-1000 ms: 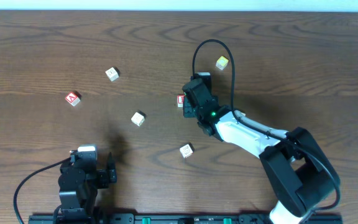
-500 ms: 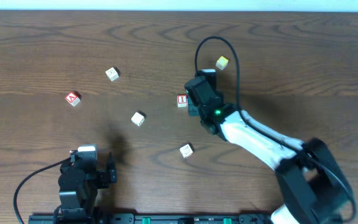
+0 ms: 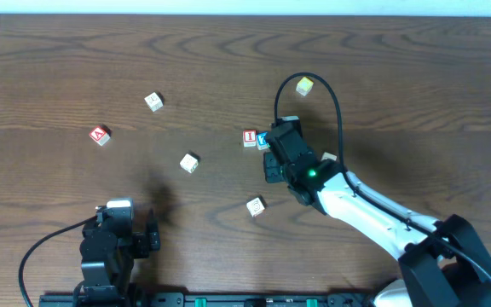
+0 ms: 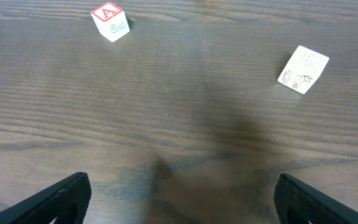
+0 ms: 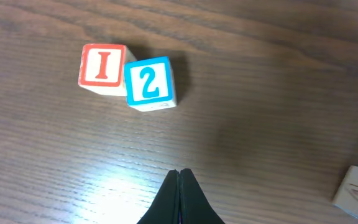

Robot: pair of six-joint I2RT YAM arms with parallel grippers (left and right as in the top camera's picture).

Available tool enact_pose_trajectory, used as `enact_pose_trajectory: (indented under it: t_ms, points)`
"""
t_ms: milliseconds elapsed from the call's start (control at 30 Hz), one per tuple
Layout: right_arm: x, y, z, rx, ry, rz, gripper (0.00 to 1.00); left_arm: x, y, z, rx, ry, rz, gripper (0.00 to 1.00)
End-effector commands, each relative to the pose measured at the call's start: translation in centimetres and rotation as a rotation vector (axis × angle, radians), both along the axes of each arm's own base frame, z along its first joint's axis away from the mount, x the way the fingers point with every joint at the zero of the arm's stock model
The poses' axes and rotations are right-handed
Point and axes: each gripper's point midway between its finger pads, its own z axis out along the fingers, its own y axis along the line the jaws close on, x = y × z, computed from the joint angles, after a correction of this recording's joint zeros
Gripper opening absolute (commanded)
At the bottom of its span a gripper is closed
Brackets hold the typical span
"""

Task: Spell out Ai2
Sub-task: 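Lower the blue '2' block right of 'I' and open gripper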

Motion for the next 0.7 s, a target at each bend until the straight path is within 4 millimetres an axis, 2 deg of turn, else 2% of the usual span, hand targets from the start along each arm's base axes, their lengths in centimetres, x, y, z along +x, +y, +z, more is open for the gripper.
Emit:
enact_pose_trajectory:
  t_ms: [0,133,400,667]
  points:
    - [-0.5,0.6,-0.8,0.006,0.018,0.04,0.01,-0.1,0.2,-0.5,0.013,0.013,0.001,0.95]
    - [-0.8,1.2,-2.1,0.009,0.052,0.072,0.01,-0.1,0.2,-0.5,0.013,0.013,0.001,0.95]
    - [0.1,1.8,-4.1,0.01,0.048,0.071,0.01,-0.1,0.2,-0.5,0.013,0.013,0.001,0.95]
    - [0.7,2.5,-4.5,0.036,0.032,0.076,0.01,-0.1,0.2,-0.5,0.013,0.013,0.001,0.95]
